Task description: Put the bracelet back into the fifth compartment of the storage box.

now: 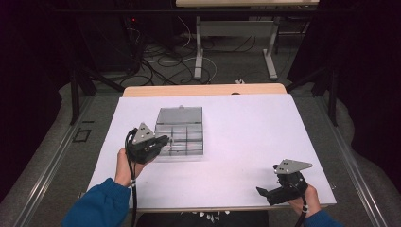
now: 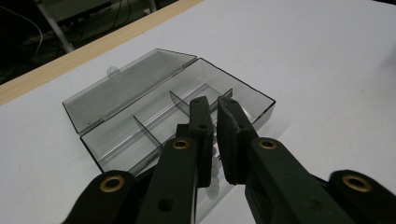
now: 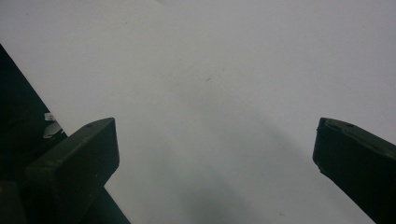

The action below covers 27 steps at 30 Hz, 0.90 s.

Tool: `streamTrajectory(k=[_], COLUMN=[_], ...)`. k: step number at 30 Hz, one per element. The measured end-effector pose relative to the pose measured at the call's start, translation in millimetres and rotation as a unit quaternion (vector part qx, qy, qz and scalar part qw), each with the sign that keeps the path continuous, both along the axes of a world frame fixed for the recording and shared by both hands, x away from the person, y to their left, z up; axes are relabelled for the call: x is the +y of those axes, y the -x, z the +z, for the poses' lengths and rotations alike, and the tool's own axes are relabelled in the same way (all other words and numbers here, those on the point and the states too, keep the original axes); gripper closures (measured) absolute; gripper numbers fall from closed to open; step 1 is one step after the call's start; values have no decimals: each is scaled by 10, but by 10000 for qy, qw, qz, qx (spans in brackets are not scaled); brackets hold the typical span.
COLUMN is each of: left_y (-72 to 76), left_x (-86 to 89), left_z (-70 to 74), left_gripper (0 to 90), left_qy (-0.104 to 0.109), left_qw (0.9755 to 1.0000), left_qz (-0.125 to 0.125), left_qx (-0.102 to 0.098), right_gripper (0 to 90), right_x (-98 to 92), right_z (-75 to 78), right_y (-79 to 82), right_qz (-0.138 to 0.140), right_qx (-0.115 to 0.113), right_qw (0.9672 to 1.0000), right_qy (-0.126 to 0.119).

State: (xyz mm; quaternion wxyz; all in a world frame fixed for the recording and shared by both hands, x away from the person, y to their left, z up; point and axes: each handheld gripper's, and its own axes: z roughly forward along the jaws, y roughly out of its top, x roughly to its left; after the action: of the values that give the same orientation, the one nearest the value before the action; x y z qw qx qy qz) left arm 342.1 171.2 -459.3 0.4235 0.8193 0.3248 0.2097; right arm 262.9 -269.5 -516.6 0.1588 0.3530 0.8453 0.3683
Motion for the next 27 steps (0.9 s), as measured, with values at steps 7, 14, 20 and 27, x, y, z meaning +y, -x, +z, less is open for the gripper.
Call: streamTrajectory(k=[7,14,20,27], left_y=[-99,-177,-223,-253], left_x=[-66,-113,-152,-213], left_z=[-29,-47,-73,-97], left_gripper=[848,848,848,848], left_qy=[33,87,86,62], left_qw=[9999,9999,9999,9998], left_qz=[-79,-41,-57,-140], left_qx=[70,55,109,107], right_gripper=[0,0,0,0], right_x=[-11,5,7,5], right_z=[-6,-8,-14,-7], right_y=[-11,-8,-12,-10], right_qz=[-39,36,24,39], right_qx=[1,17,-30,8], right_qw=[10000,10000,10000,10000], right_qy=[-3,39,30,61])
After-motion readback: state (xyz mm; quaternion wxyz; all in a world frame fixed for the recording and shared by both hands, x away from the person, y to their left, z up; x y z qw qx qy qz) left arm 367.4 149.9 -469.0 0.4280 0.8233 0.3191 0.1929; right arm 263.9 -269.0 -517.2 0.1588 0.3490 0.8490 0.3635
